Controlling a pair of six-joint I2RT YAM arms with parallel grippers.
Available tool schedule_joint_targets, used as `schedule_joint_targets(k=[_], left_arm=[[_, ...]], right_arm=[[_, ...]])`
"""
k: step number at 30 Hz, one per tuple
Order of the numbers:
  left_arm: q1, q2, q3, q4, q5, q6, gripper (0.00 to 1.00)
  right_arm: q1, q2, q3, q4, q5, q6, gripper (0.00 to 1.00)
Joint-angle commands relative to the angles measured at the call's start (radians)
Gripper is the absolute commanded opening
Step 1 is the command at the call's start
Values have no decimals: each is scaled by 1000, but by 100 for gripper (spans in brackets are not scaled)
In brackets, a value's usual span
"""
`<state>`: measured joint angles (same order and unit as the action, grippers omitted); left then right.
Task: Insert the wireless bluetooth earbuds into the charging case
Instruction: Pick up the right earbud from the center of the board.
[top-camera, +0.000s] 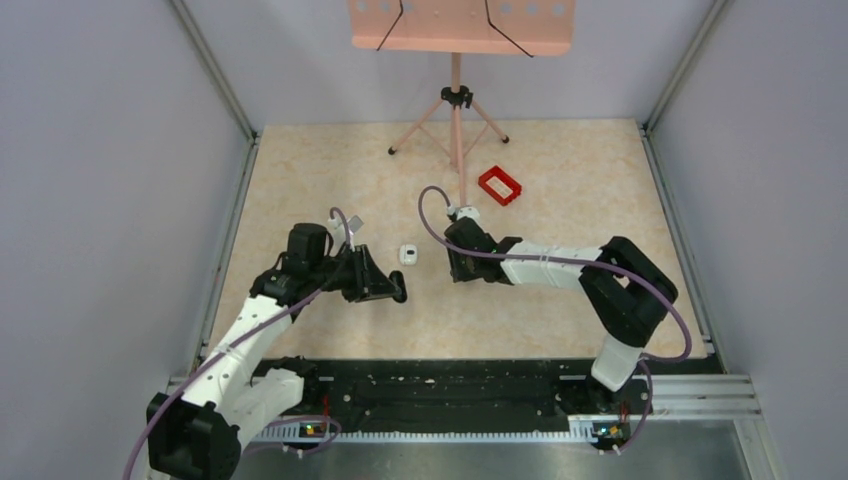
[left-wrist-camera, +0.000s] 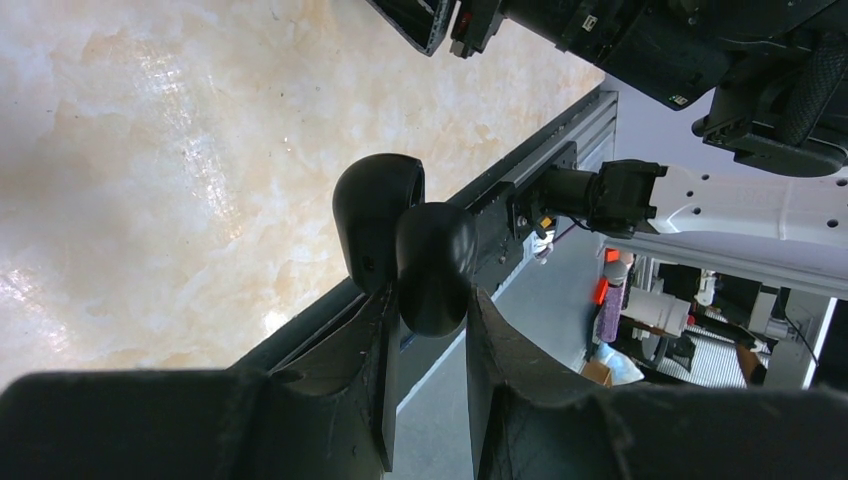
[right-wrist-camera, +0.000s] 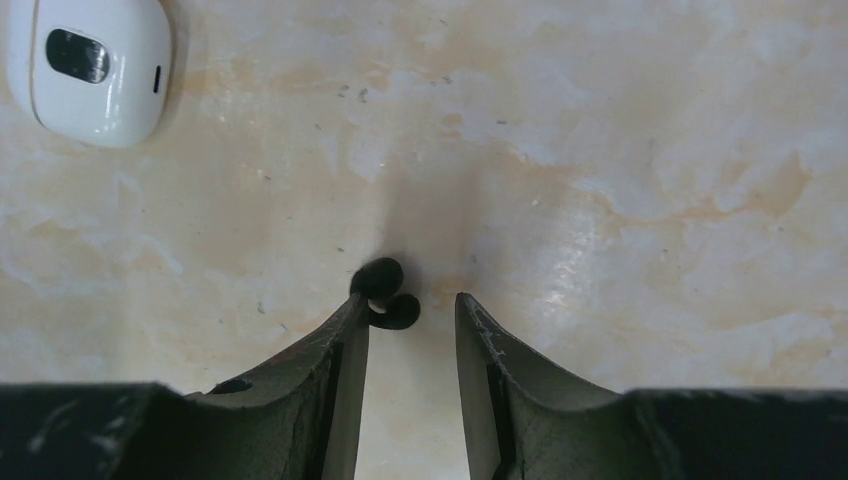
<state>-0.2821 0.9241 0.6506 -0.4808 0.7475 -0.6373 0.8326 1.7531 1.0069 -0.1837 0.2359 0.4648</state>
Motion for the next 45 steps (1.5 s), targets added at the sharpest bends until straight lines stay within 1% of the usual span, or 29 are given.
schedule_joint_targets(k=[1, 7, 10, 14, 18, 22, 26, 29, 45], left_arm=[[4, -25, 10, 47, 26, -13, 0], [4, -30, 4, 59, 31, -22, 0], [4, -38, -2, 67, 31, -30, 0], [4, -38, -9, 80, 36, -35, 0], [4, -43, -5, 78, 32, -36, 0], [4, -52, 1, 65, 22, -30, 0], [3, -51, 0, 64, 22, -29, 0], [4, -46, 2, 67, 28, -27, 0], [4, -42, 18, 59, 37, -18, 0]], right_arm=[[-25, -87, -46, -26, 59, -5, 36], [-43, -177, -119, 16, 8, 26, 35], [-41, -218, -132, 35, -20, 13, 35], [-3, -229, -119, 51, -2, -18, 35], [39, -192, -78, 28, 16, -48, 35], [40, -155, -60, -10, 6, 5, 36], [39, -138, -55, -40, 43, 67, 36], [36, -120, -49, -44, 50, 82, 36], [34, -55, -36, 11, 12, 76, 37]])
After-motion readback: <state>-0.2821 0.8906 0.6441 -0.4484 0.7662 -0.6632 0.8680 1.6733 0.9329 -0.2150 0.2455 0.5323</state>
